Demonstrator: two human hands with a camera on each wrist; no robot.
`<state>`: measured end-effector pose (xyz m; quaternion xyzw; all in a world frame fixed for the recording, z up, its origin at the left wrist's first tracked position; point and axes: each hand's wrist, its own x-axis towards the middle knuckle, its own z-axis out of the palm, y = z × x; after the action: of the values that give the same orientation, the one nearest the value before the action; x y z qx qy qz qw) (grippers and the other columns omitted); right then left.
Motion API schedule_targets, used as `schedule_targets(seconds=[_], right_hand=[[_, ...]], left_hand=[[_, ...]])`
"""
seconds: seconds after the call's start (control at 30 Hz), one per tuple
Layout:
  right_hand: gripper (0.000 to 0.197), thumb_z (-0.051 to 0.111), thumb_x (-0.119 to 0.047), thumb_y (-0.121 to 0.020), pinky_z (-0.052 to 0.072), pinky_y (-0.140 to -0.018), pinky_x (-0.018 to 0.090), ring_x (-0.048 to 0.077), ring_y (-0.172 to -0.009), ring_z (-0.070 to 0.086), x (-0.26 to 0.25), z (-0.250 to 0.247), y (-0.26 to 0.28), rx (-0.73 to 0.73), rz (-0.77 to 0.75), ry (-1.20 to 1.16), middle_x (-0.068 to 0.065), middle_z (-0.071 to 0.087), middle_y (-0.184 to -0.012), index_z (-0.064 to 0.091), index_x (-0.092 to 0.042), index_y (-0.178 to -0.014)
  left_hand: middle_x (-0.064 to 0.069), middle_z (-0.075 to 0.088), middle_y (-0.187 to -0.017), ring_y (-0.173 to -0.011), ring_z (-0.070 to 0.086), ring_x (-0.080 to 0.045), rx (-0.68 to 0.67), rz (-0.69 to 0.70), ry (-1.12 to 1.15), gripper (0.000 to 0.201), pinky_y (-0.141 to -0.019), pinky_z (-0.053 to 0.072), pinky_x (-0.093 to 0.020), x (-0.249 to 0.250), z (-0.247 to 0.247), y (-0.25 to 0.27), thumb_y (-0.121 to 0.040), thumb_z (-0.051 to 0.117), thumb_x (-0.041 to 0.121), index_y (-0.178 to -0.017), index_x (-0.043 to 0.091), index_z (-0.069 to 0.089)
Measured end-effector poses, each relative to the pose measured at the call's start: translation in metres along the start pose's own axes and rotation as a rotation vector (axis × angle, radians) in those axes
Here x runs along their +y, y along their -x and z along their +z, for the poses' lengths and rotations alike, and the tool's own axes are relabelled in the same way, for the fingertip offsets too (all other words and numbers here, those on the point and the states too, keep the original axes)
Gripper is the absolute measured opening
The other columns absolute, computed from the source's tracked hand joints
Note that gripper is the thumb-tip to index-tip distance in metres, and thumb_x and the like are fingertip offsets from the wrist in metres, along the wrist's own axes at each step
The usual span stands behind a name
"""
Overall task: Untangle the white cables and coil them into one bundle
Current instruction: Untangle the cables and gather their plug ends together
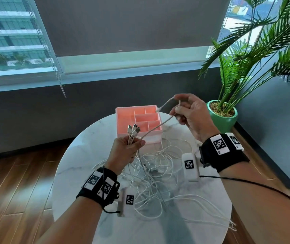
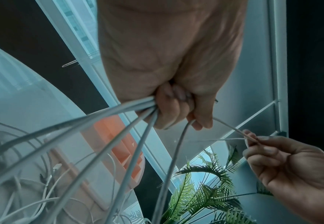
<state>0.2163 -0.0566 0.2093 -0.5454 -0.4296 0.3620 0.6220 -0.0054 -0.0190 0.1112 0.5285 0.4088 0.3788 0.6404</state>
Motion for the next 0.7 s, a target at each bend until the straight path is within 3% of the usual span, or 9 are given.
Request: schedule_targets(seconds=[0.1, 0.2, 0.33, 0.4, 0.5, 0.57, 0.63, 0.7], right_hand=[[0.039, 0.048, 0.017, -0.086, 0.035, -0.044, 0.026, 0.019, -0.048, 0.046, 0.004, -0.007, -0.001, 0.032, -0.024, 0.014, 0.021, 0.065, -0.075, 0.054, -0.006, -0.117], [0.035, 0.051, 0.014, -0.088, 0.043, -0.045, 0.026, 0.019, -0.052, 0.055, 0.012, -0.023, -0.004, 0.098, -0.029, 0.101, 0.019, 0.068, -0.080, 0.059, -0.010, -0.113], [0.027, 0.054, 0.011, -0.089, 0.047, -0.043, 0.023, 0.011, -0.046, 0.055, 0.023, -0.078, -0.012, 0.397, 0.005, 0.186, 0.010, 0.068, -0.081, 0.062, -0.012, -0.100], [0.021, 0.061, 0.008, -0.086, 0.047, -0.041, 0.022, 0.010, -0.045, 0.054, 0.033, -0.118, -0.012, 0.576, 0.071, 0.249, 0.008, 0.067, -0.083, 0.066, -0.009, -0.098], [0.023, 0.063, 0.003, -0.084, 0.045, -0.037, 0.020, 0.010, -0.041, 0.054, 0.052, -0.177, -0.010, 0.850, 0.248, 0.198, 0.009, 0.063, -0.074, 0.063, -0.019, -0.081], [0.020, 0.063, -0.001, -0.082, 0.046, -0.038, 0.022, 0.012, -0.042, 0.054, 0.064, -0.200, -0.006, 0.960, 0.351, 0.154, 0.010, 0.058, -0.067, 0.064, -0.017, -0.094], [0.038, 0.068, -0.009, -0.079, 0.047, -0.040, 0.024, 0.012, -0.043, 0.056, 0.073, -0.198, -0.001, 0.983, 0.414, 0.195, 0.013, 0.063, -0.075, 0.059, -0.014, -0.115], [0.027, 0.070, -0.012, -0.083, 0.047, -0.041, 0.024, 0.013, -0.052, 0.059, 0.071, -0.163, 0.006, 0.815, 0.345, 0.184, 0.020, 0.067, -0.093, 0.058, -0.017, -0.107]], left_hand=[[0.000, 0.034, -0.051, -0.045, 0.025, -0.014, 0.000, 0.010, -0.014, 0.021, -0.042, 0.024, -0.021, -0.001, -0.002, 0.000, -0.089, 0.074, 0.009, -0.070, 0.010, 0.065], [0.004, 0.033, -0.052, -0.046, 0.024, -0.012, 0.011, 0.033, 0.048, 0.012, -0.040, 0.024, -0.020, -0.001, -0.006, 0.000, -0.093, 0.068, 0.010, -0.083, 0.004, 0.067], [0.006, 0.028, -0.054, -0.045, 0.022, -0.010, 0.067, 0.057, 0.144, 0.026, -0.041, 0.020, -0.022, 0.000, -0.024, 0.000, -0.105, 0.050, 0.020, -0.095, 0.002, 0.066], [0.005, 0.024, -0.055, -0.045, 0.020, -0.009, 0.108, 0.059, 0.232, 0.031, -0.041, 0.019, -0.020, 0.001, -0.034, -0.002, -0.106, 0.046, 0.023, -0.092, 0.003, 0.066], [0.005, 0.026, -0.056, -0.043, 0.022, -0.007, 0.163, 0.055, 0.375, 0.037, -0.041, 0.019, -0.017, 0.004, -0.043, -0.003, -0.108, 0.042, 0.026, -0.081, 0.007, 0.060], [0.004, 0.028, -0.055, -0.042, 0.023, -0.007, 0.173, 0.058, 0.430, 0.040, -0.040, 0.019, -0.016, 0.006, -0.043, -0.003, -0.108, 0.040, 0.029, -0.074, 0.011, 0.052], [0.004, 0.029, -0.054, -0.042, 0.022, -0.007, 0.166, 0.052, 0.464, 0.041, -0.039, 0.019, -0.016, 0.010, -0.036, -0.003, -0.108, 0.039, 0.031, -0.071, 0.014, 0.046], [0.004, 0.027, -0.055, -0.043, 0.021, -0.007, 0.139, 0.040, 0.500, 0.042, -0.039, 0.018, -0.016, 0.014, -0.025, -0.002, -0.109, 0.037, 0.033, -0.071, 0.016, 0.042]])
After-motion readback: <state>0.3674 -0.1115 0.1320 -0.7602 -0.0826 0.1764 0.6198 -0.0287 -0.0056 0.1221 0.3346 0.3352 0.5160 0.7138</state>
